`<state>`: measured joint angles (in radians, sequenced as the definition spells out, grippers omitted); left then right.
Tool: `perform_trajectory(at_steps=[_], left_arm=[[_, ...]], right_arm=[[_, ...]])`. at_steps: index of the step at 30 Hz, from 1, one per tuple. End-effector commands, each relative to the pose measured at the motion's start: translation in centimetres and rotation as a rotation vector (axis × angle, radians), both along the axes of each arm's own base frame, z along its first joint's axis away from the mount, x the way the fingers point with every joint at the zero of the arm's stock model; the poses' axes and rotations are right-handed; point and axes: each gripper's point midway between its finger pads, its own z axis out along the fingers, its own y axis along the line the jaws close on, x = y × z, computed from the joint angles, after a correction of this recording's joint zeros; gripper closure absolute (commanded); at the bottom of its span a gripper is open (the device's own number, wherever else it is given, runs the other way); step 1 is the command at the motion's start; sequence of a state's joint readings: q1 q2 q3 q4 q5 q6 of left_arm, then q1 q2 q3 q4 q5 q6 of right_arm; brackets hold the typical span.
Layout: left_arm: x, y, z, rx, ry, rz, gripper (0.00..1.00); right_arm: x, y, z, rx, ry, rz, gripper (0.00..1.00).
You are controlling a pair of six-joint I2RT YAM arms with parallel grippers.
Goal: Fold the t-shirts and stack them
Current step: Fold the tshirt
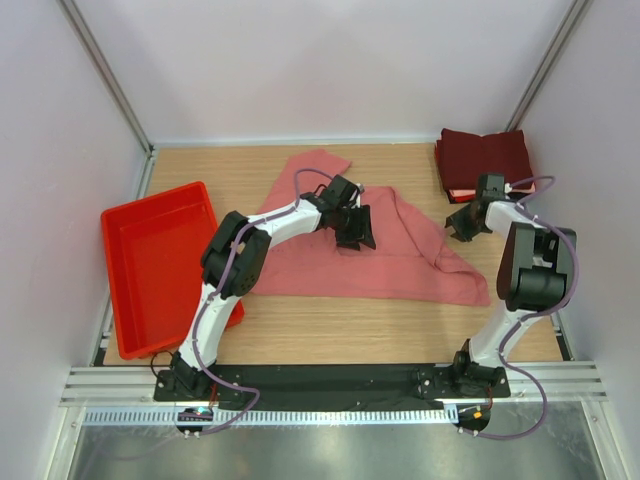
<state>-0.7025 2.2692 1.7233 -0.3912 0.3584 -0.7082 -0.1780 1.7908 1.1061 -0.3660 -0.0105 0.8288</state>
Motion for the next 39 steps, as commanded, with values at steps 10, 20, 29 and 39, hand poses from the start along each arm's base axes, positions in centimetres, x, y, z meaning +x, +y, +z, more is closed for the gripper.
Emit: perform_trajectory(at_steps=[10,20,29,39], left_arm=[[-0.9,1.2,-1.4,0.042,0.032,0.023,0.48],[-0.8,1.5,-0.6,0.06,0.011,0.013,0.47],[0.9,1.5,3.8,0.045,-0.04,0.058,0.46],[11.0,9.1,11.0,0.053,-0.231,0.3,0.44]], right_arm=[[-0.2,0.0,-1.3,-0.042,-0.008,-0.048,0.65],[2.0,-1.7,1.2,-0.16,-0.077,0.007,0.99],[6.3,-2.8,7.0,-0.306,-0.254,0.167,0.99],[8.6,-2.8,13.1,-0.47,-0.459,0.339,0.99]])
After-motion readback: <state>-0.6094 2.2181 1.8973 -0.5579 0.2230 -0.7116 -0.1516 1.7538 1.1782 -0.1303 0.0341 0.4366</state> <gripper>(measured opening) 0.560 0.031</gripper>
